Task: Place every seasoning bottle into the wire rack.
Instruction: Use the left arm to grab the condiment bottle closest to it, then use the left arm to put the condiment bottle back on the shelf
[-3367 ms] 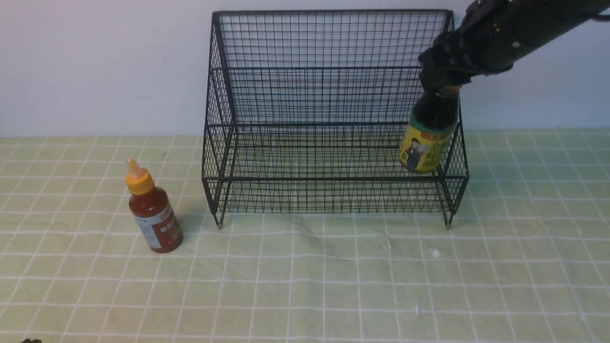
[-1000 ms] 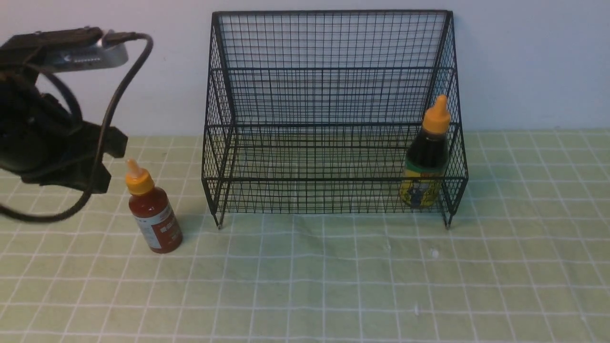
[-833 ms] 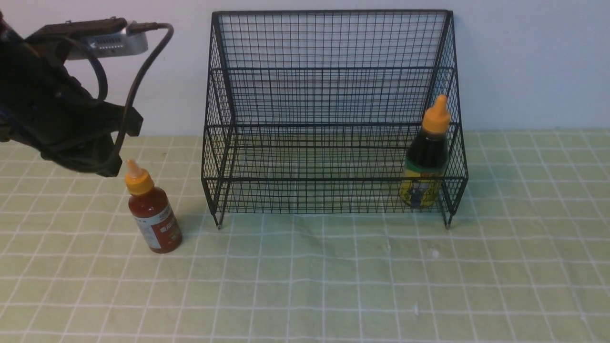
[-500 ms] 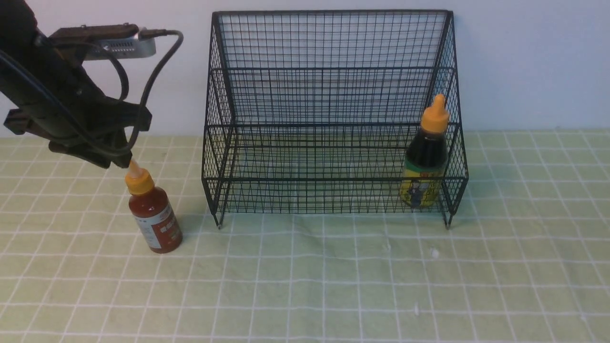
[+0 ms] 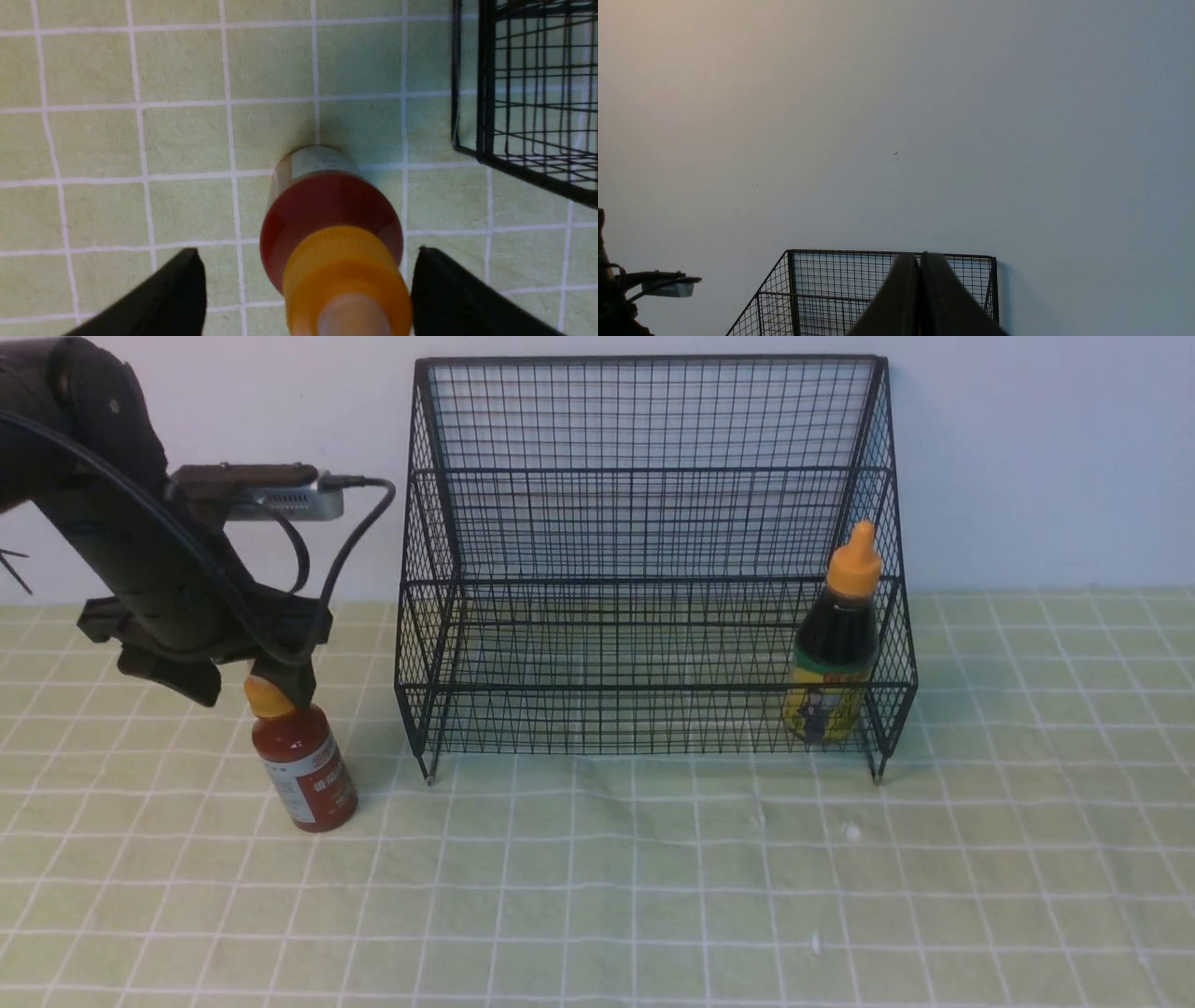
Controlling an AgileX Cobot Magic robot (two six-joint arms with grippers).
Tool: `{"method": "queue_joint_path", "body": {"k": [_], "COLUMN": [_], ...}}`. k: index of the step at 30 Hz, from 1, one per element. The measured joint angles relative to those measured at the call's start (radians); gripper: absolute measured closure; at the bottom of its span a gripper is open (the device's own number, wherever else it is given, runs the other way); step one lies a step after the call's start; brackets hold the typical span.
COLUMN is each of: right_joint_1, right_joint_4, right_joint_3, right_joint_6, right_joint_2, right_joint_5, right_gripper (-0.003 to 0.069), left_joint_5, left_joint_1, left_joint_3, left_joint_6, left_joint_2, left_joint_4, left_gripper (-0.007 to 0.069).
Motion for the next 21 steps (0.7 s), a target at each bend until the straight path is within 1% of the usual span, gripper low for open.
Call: {"method": "queue_joint_path", "body": {"k": [4,7,8,11,15,19,21], "right_joint_1": [0.000,0.000,0.000,0.000,0.000,0.000,0.000], "right_joint_4": [0.000,-0.003,-0.004,-0.005,-0.006,-0.006,-0.006], "right_joint_3": [0.000,0.000,0.000,0.000,0.000,0.000,0.000], "right_joint_6": [0.000,0.000,0.000,0.000,0.000,0.000,0.000], "right_joint_2": [0.000,0.000,0.000,0.000,0.000,0.000,0.000], "right_joint_5": [0.000,0.001,0.001,0.001,0.002,0.010,0.012], "right_gripper": [0.0672,0.0672,0.0672,0.0672,0.0672,0.0672,0.0672], "left_joint_5": [-0.014,-0.014,-0.013,0.004,0.082,0.160,0.182], "left_joint_1": [0.000,0.000,0.000,0.000,0.000,-0.006,-0.029], "left_joint_3": [0.000,0.000,-0.002,-0.011,-0.053,-0.175,-0.242], "left_joint_6": [0.000,0.000,0.002,0.003,0.003,0.003,0.002], "left_joint_2": [0.028,0.031,0.028,0.027,-0.010,-0.078,-0.108], "left_joint_4": [0.002,-0.004,-0.002,0.013,0.059,0.075,0.075], "left_gripper": [0.0155,0.0319,0.0348,0.0344,0.0344,0.0344,0.0344]}}
